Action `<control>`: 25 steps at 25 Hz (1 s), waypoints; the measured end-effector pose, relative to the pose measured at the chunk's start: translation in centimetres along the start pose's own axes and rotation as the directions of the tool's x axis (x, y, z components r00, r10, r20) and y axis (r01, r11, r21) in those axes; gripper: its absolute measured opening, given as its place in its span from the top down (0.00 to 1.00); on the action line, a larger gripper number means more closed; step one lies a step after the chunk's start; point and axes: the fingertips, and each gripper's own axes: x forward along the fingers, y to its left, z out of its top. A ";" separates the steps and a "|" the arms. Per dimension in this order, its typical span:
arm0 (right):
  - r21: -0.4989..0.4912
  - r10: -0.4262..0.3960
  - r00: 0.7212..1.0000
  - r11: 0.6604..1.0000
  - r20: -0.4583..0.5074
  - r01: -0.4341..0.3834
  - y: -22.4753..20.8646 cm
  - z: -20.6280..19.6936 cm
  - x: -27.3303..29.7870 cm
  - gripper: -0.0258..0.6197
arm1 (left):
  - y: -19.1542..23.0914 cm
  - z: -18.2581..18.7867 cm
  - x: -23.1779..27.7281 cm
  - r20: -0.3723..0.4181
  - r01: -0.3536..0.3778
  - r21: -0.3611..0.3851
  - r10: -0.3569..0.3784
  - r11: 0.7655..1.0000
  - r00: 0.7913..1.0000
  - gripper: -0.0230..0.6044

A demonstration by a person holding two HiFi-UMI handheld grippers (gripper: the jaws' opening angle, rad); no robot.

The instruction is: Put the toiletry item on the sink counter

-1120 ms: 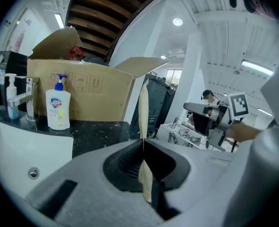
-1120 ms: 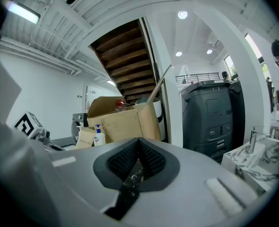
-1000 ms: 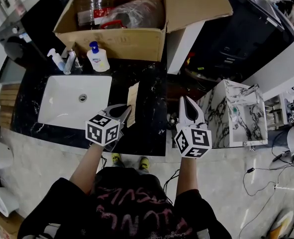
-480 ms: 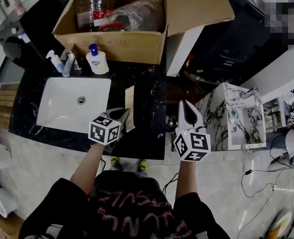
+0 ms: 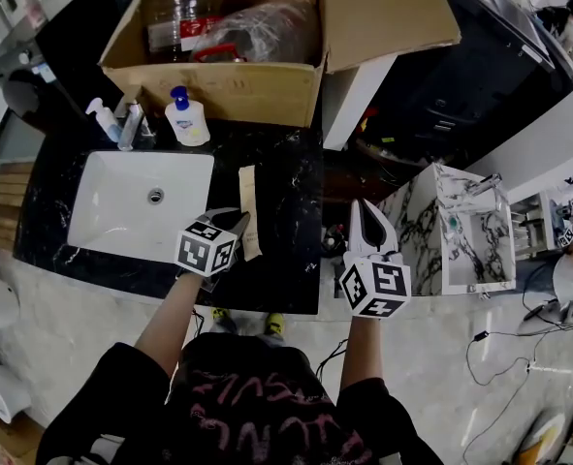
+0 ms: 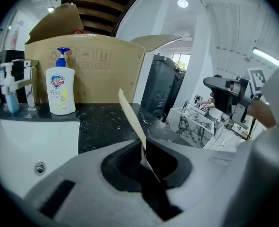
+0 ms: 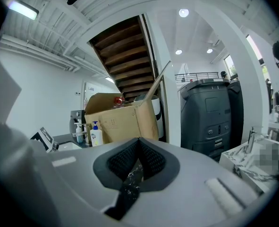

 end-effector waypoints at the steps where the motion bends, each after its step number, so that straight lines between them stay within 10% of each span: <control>1: 0.001 0.001 1.000 1.000 -0.001 -0.001 0.0 0.0 0.1 0.95 | 0.2 -0.1 0.1 -0.005 -0.001 0.001 0.001 1.000 1.000 0.90; 25: 0.033 0.009 1.000 0.999 0.004 -0.009 0.7 -0.4 0.5 0.95 | 2.3 0.1 -1.9 0.018 -0.059 0.006 0.059 0.998 0.998 0.84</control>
